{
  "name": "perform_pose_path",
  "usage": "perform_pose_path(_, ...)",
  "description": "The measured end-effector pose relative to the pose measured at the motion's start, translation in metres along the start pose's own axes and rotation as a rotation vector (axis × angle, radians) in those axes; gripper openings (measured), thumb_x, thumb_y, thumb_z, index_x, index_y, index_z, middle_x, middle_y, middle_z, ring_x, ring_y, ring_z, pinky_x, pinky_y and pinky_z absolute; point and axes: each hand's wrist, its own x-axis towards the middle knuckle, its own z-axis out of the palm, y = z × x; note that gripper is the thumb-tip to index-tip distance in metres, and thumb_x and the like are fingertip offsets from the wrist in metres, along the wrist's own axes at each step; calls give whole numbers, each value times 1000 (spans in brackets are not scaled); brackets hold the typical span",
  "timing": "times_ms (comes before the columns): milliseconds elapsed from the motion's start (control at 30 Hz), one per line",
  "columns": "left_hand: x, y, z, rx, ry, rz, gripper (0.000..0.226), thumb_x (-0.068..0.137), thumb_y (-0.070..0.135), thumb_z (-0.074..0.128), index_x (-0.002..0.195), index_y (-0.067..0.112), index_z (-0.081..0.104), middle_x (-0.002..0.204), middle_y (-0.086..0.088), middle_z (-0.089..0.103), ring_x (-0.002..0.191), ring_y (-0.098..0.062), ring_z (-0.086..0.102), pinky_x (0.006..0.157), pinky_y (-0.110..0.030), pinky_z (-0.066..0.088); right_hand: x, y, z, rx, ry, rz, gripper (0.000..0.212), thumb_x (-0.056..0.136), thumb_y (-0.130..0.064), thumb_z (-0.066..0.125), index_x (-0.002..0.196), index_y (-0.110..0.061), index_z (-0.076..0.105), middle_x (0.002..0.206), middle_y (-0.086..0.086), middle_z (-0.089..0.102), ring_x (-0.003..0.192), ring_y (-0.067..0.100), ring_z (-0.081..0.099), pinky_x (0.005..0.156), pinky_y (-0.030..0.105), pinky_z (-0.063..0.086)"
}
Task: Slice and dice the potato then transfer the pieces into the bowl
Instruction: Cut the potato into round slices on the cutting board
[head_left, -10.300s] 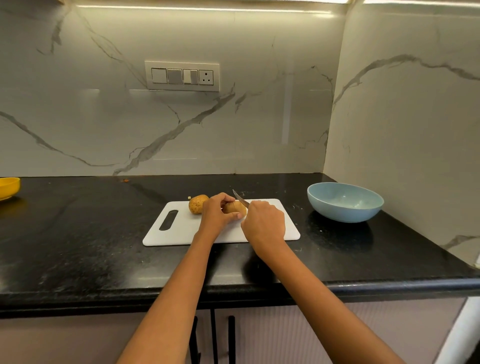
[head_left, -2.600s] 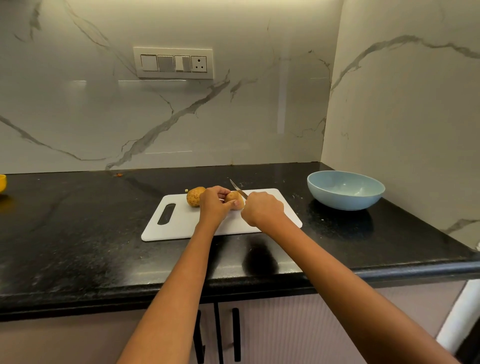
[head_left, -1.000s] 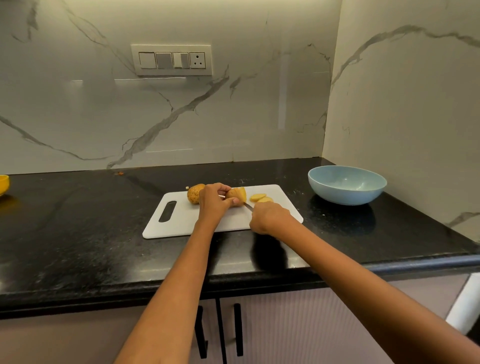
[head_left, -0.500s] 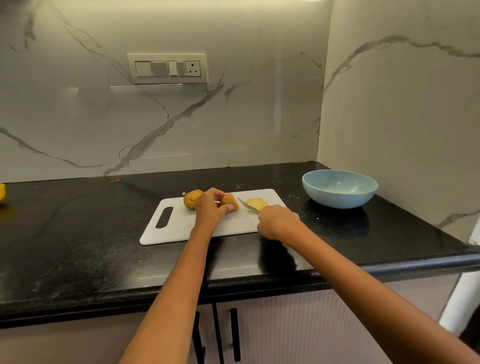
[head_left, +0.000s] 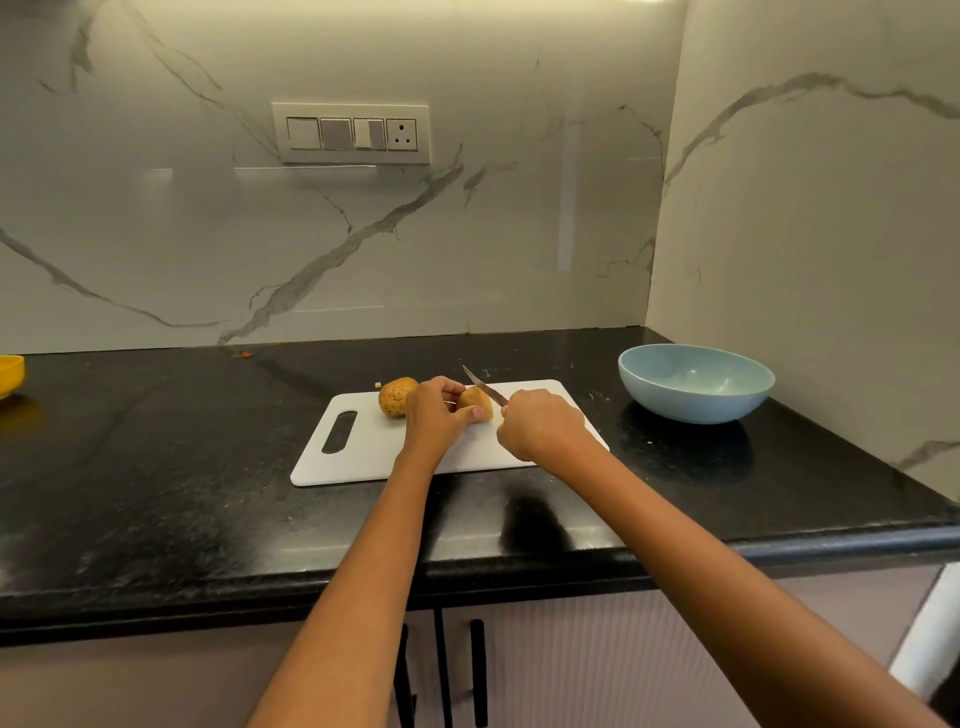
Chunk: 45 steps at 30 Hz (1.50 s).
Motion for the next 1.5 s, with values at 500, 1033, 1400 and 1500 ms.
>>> perform_pose_path(500, -2, 3, 1, 31, 20, 12, 34, 77, 6, 73, 109, 1, 62, 109, -16, 66, 96, -24, 61, 78, -23, 46, 9, -9, 10, 13, -1, 23, 30, 97, -18, 47, 124, -8, 53, 121, 10, 59, 110, 24, 57, 93, 30, 45)
perform_pose_path(1033, -6, 4, -1, 23, 46, 66, 31, 73, 2, 76, 102, -2, 65, 102, -18, 67, 92, -24, 63, 74, -22, 46, 18, -2, 13, -27, -97, -4, 32, 98, -19, 43, 127, -7, 50, 123, 11, 56, 113, 24, 54, 93, 29, 43)
perform_pose_path(1400, -7, 1, -2, 5, 13, 88, 33, 70, -1, 77, 100, -1, 65, 100, -18, 67, 89, -24, 63, 75, -25, 49, 19, 9, 14, -64, -180, 3, 37, 96, -19, 47, 130, -6, 47, 129, 11, 50, 118, 25, 49, 96, 31, 41)
perform_pose_path(1500, -6, -2, -2, 20, 20, 71, 32, 73, -1, 75, 102, -2, 63, 103, -18, 66, 92, -24, 62, 76, -24, 47, 18, 9, 16, -77, -182, -11, 38, 96, -19, 46, 132, -6, 46, 133, 12, 47, 122, 27, 46, 99, 32, 39)
